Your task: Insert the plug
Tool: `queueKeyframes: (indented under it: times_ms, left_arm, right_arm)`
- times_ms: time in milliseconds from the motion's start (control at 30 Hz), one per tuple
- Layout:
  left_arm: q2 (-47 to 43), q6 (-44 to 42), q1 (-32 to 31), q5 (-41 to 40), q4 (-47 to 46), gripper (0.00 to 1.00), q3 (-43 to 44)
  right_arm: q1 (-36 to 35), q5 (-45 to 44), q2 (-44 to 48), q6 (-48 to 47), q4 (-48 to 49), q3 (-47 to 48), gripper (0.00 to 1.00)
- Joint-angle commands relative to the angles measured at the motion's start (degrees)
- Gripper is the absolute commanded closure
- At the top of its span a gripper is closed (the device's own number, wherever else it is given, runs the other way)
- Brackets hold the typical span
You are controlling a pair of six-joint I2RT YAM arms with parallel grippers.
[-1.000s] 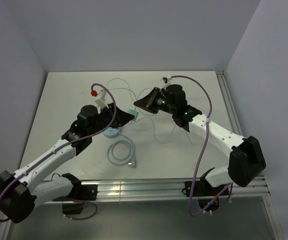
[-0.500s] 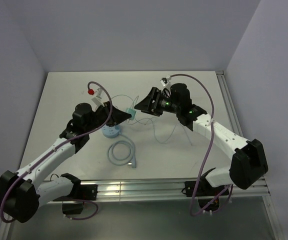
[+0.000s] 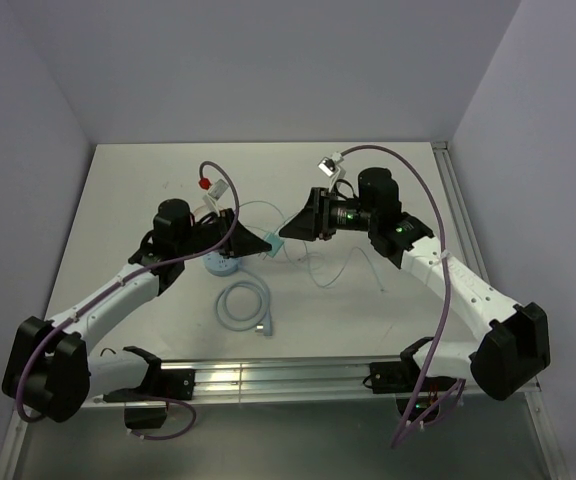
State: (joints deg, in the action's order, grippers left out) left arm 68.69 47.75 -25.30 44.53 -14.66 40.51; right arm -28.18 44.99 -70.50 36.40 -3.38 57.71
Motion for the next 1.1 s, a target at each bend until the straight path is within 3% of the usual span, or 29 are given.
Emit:
queueKeyframes:
  times_ms: [0,233,400,767,1067]
  left_arm:
    - [-2.1,0.0,0.4,3.9,-4.6,1.0,1.9]
    - [-2.9,0.0,0.3,5.2,-5.1,1.0,1.9]
    - [-4.1,0.9,0.4,5.4,-6.0,1.0,1.7]
    - [-4.4,3.7,0.4,9.0,-10.1,1.0,0.7]
    - [-4.6,4.2,0.4,10.6,-11.5,1.0,0.3]
  right_arm:
    - [0.2,3.2,0.5,-3.5,-1.0,-0.1,0.47]
    - [0.1,4.1,0.3,-3.1,-0.4,-2.5,0.49]
    - [0.1,3.3,0.5,-2.7,0.4,-4.2,0.45]
    - [-1.0,8.3,-1.1,1.9,10.8,-5.9,0.42]
    - [-1.4,10.7,-3.4,3.0,14.1,-5.2,0.46]
